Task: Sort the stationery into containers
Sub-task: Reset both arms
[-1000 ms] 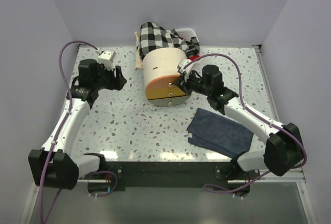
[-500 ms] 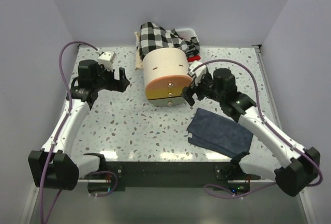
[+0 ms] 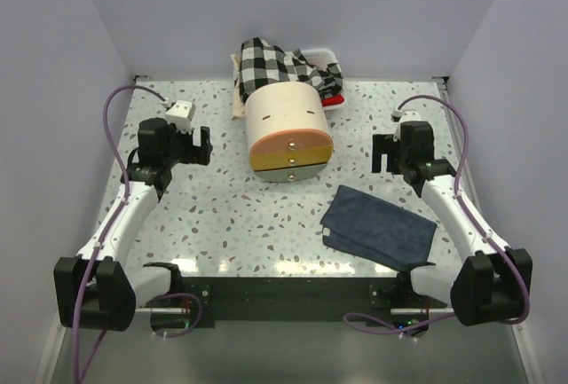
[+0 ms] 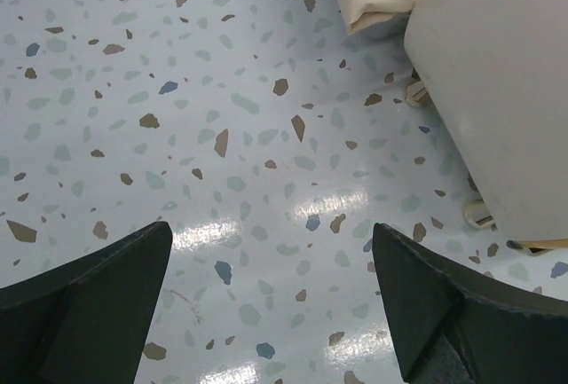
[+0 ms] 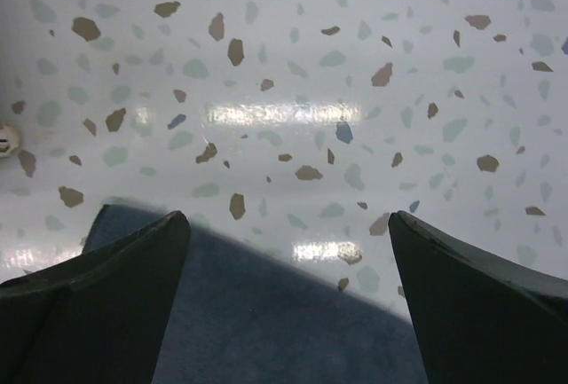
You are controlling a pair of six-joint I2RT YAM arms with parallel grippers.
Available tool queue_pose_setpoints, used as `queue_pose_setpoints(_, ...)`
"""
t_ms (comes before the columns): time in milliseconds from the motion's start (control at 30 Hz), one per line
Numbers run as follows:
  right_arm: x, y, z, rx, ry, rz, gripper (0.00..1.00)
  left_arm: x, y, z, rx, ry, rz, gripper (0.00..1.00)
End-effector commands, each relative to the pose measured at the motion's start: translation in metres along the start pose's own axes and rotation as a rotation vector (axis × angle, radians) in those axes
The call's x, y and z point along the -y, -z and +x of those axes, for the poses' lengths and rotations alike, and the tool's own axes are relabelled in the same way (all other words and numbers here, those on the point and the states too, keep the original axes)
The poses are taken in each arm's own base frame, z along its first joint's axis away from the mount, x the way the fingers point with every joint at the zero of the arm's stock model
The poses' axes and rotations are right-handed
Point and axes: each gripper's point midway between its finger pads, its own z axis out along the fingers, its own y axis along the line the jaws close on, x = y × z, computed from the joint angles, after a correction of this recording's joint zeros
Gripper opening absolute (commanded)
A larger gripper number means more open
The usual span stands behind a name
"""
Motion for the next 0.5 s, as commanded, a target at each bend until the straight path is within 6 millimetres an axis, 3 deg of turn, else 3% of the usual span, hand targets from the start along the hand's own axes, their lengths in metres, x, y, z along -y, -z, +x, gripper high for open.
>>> queue_pose_setpoints(0, 0.032, 0.015, -0.04, 0.053, 0.035, 0.185, 0.99, -0.021, -0.008, -0.017, 0.098, -0.048, -0.092, 1.0)
queue_pose_setpoints(100, 0.044, 0.022, -0.045, 0.046, 0.045, 0.25, 0.99, -0.023, -0.016, -0.017, 0.125, -0.056, -0.096, 1.0)
queue_pose_setpoints(267, 0.046, 0.031, -0.051, 0.082, 0.004, 0.262, 0.99, -0.026, -0.022, -0.018, 0.113, -0.068, -0.095, 1.0)
queue_pose_setpoints(467, 0.059, 0.041, -0.056, 0.094, 0.023, 0.317, 0.99, -0.035, -0.029, -0.038, 0.125, -0.094, -0.131, 1.0)
